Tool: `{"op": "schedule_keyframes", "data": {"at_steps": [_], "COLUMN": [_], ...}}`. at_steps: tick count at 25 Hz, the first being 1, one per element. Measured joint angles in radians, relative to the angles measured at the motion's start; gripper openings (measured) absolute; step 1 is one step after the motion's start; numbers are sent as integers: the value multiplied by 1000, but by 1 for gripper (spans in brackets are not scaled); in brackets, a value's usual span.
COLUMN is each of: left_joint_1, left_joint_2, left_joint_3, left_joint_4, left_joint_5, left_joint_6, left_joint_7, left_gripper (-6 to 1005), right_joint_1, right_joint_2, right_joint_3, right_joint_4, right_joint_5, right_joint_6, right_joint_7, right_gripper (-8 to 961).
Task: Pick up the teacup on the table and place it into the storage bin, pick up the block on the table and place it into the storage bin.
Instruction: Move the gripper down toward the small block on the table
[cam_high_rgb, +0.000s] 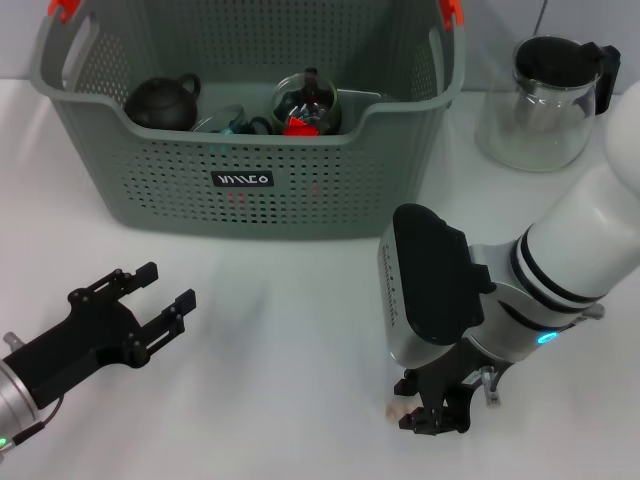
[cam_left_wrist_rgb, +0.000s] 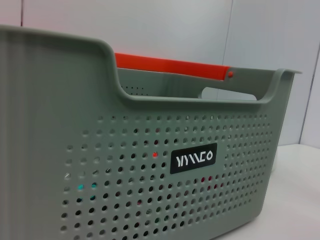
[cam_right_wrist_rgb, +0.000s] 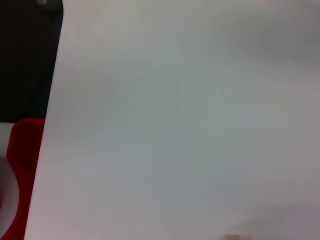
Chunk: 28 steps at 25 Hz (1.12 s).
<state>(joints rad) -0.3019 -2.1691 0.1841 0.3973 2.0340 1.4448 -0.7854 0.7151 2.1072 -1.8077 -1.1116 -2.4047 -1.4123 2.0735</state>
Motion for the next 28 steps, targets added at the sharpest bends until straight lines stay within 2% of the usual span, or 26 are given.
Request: {"op": "schedule_keyframes", "data": {"at_steps": [11,28], "left_joint_1": [1,0], "left_joint_2": [0,0], "left_joint_3": [0,0], "left_joint_4": [0,-1], "left_joint_5": [0,0], "left_joint_6": [0,0], "left_joint_7": [0,0], "left_gripper": [629,630], "right_joint_1": [13,24], "right_joint_2": [-3,1], "right_joint_3": [8,6], "right_joint_4": [-2,57], "right_joint_5": [6,10], "right_joint_6": [-42,-5], "right_joint_7": [37,38], "right_gripper": [346,346]}}
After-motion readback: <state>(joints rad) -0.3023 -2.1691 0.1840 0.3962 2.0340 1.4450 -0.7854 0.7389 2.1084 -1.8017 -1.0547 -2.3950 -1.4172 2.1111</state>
